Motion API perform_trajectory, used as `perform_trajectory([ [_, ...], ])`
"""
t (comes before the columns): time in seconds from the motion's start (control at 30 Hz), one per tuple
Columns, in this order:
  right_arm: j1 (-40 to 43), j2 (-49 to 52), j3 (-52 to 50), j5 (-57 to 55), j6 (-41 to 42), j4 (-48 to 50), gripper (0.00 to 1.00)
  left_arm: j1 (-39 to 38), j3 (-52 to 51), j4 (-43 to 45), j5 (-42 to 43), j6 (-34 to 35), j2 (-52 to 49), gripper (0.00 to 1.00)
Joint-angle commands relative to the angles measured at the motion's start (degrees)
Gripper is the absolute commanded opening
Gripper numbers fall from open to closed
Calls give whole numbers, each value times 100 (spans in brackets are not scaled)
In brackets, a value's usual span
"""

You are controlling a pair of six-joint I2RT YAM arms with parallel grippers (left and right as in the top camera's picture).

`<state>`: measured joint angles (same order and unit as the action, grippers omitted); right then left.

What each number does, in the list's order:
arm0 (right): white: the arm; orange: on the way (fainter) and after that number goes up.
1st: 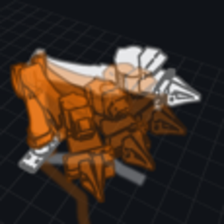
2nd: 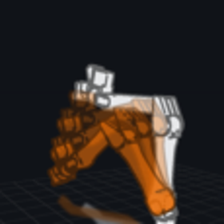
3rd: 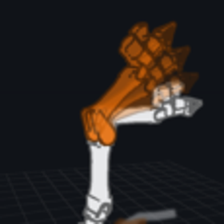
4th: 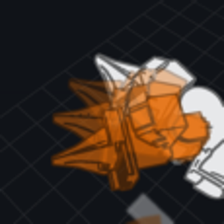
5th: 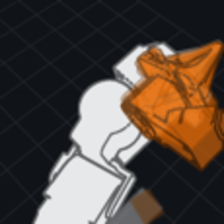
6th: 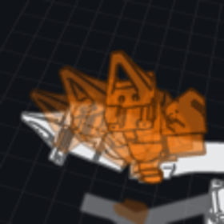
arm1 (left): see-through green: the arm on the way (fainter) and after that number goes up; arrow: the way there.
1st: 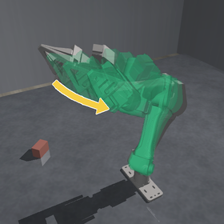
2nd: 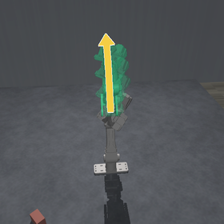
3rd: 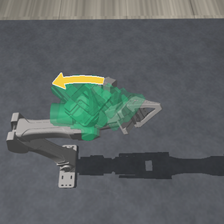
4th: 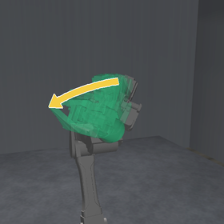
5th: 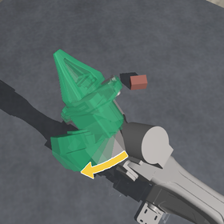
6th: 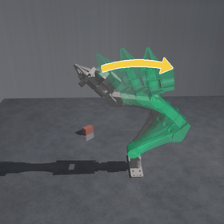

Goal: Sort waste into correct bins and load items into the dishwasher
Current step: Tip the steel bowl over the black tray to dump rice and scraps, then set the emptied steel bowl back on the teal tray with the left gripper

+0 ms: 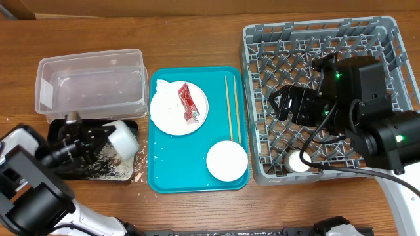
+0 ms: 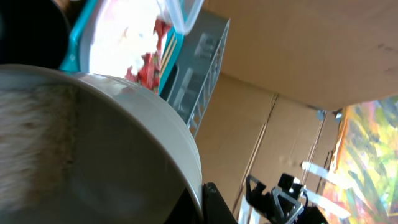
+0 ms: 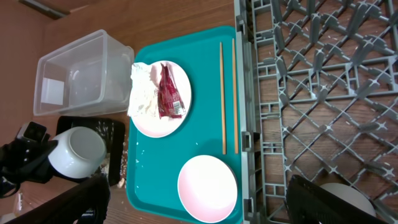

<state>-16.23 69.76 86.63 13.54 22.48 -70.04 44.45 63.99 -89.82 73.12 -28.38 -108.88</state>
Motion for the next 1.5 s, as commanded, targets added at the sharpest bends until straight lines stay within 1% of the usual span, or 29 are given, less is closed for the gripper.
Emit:
perform_trajectory([
  [0.0, -22, 2, 76, 28, 4, -9, 93, 140, 2, -39, 271, -743, -26, 4],
  [0.07, -22, 2, 76, 28, 4, -11, 93, 138, 2, -203, 310, -1078, -26, 4],
  [0.1, -22, 2, 76, 28, 4, -11, 93, 129, 2, -164, 361, -1294, -26, 4],
  [0.13, -22, 2, 76, 28, 4, -9, 93, 129, 2, 26, 354, -1309, -33, 4],
  [0.17, -22, 2, 76, 28, 4, -7, 93, 127, 2, 96, 271, -1040, -52, 4],
  [0.2, -22, 2, 76, 28, 7, -7, 93, 122, -4, -127, 199, -756, -61, 4],
  [0.23, -22, 2, 76, 28, 7, -9, 93, 116, -2, -501, 293, -1010, -61, 4],
  [0.27, -22, 2, 76, 28, 7, -11, 93, 118, 4, -717, 463, -1499, -50, 4],
  [0.3, -22, 2, 76, 28, 7, -9, 93, 118, 9, -684, 535, -1731, -50, 4],
  [0.33, -22, 2, 76, 31, 7, -9, 93, 118, 7, -553, 514, -1652, -52, 4],
  [0.37, -22, 2, 76, 31, 7, -9, 93, 118, 2, -570, 400, -1307, -57, 4],
  [0.4, -22, 2, 76, 31, 7, -13, 93, 116, 2, -713, 385, -1327, -50, 4],
  [0.43, -22, 2, 76, 28, 7, -31, 93, 114, 11, -621, 485, -1644, -20, 4],
  [0.47, -22, 2, 76, 28, 7, -31, 93, 114, 13, -398, 483, -1615, -20, 4],
  [0.5, -22, 2, 76, 31, 7, -31, 93, 109, 9, -372, 352, -1244, -24, 4],
  [0.53, -22, 2, 76, 31, 7, -31, 93, 87, 2, -557, 286, -1067, -24, 4],
  [0.57, -22, 2, 76, 31, 7, -35, 93, 55, -9, -715, 337, -1276, 2, 4],
  [0.7, -22, 2, 76, 28, 7, -31, 93, -181, -13, -713, 339, -1508, 240, 4],
  [0.8, -22, 2, 76, 28, 4, -31, 93, -308, -11, -713, 317, -1512, 516, 4],
  [0.97, -22, 2, 76, 28, 4, -35, 93, -540, 35, -706, 131, -1349, 1305, 4],
  [1.03, -22, 2, 76, 28, 4, -26, 93, -643, 81, -649, -44, -1073, 1687, 4],
  [1.1, -22, 2, 76, 28, 4, 0, 93, -780, 101, -400, -334, -501, 2109, 4],
  [1.17, -22, 2, 76, 28, 4, 35, 93, -1005, 120, 254, -1110, 702, 2588, 4],
  [1.2, -22, 2, 76, 26, 4, 50, 93, -1169, 120, 627, -1718, 1473, 2839, 4],
  [1.23, -22, 2, 76, 26, 4, 55, 93, -1342, 120, 885, -2216, 2041, 3056, 3],
  [1.27, -22, 2, 76, 26, 4, 55, 93, -1596, 120, 1064, -2702, 2531, 3305, 4],
  [1.33, -22, 2, 76, 26, 4, 55, 93, -2192, 120, 1266, -3237, 3101, 3740, 4],
  [1.4, -22, 2, 76, 26, 4, 57, 93, -2951, 118, 1478, -3886, 3807, 4089, 4],
  [1.47, -22, 2, 76, 26, 4, 59, 93, -3838, 107, 1644, -4809, 4527, 4282, 4],
])
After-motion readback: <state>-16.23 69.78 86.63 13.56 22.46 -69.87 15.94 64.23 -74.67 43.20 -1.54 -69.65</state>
